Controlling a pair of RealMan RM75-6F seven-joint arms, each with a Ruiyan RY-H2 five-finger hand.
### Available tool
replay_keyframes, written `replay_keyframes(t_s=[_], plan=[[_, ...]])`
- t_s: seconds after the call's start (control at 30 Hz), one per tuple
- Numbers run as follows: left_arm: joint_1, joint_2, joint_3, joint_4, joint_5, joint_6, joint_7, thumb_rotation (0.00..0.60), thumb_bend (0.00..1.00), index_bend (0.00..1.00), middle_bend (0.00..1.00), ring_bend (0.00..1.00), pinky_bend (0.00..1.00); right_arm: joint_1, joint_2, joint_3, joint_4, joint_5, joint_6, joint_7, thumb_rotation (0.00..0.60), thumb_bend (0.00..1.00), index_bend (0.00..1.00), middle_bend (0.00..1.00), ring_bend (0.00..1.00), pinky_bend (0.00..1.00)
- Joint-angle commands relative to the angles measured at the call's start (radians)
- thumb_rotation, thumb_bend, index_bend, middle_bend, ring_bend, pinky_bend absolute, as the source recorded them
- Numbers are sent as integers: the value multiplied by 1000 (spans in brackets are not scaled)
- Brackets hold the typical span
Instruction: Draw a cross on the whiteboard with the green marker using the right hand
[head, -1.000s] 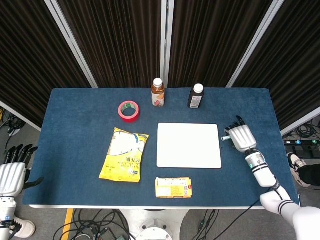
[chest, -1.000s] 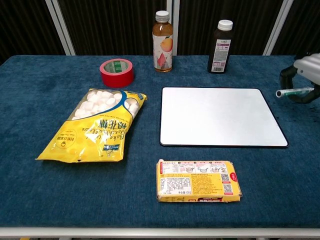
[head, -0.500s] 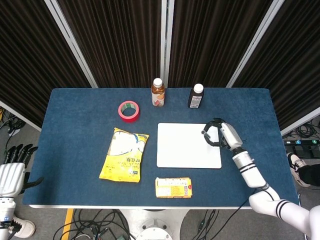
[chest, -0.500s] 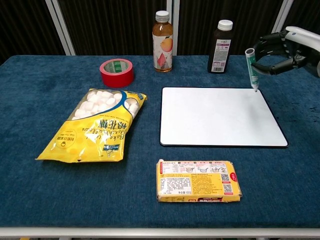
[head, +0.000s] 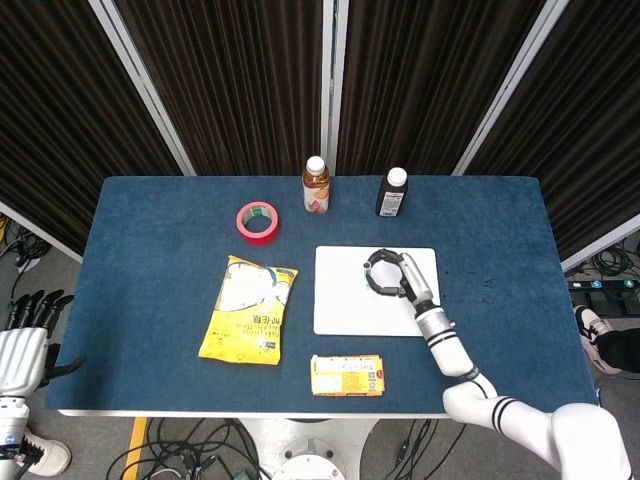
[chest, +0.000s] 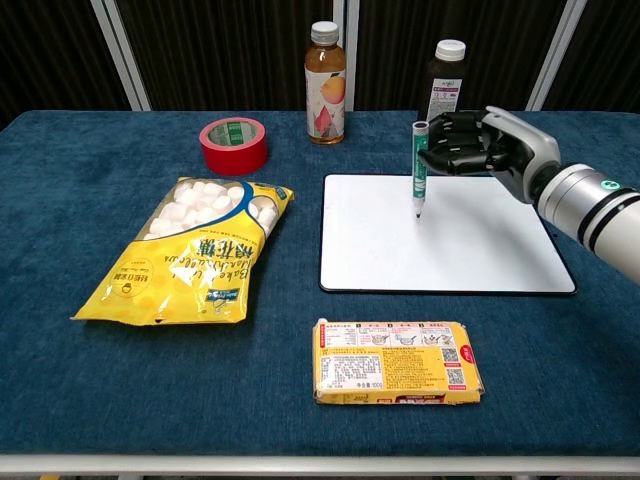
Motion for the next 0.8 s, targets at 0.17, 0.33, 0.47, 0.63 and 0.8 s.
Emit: replay_keyframes(t_s=[0.17, 0.33, 0.47, 0.63, 0.8], plan=[[-2, -7, 0, 20, 4, -4, -21, 600, 40, 147, 88, 15, 0, 9, -77, 25, 68, 13, 11, 25, 600, 623, 624, 556, 322, 148], [-1, -13, 2, 35, 4, -7, -38, 600, 40, 147, 88, 14, 0, 19, -118, 26, 125, 5, 12, 34, 600, 625, 624, 556, 322, 148], [2, -18, 4, 48, 6, -4, -50, 600, 40, 148, 88, 15, 0, 19, -138, 22, 162, -7, 22, 43, 600, 629, 624, 556, 322, 149], [3, -22, 5, 60, 10, -3, -60, 600, 40, 147, 88, 14, 0, -20, -112, 0, 174, -16, 43, 31, 600, 666, 624, 556, 323, 148], [1, -26, 6, 69, 14, -5, -66, 600, 41, 148, 88, 15, 0, -89, -30, -24, 136, -13, 66, 18, 600, 679, 624, 556, 323, 148]])
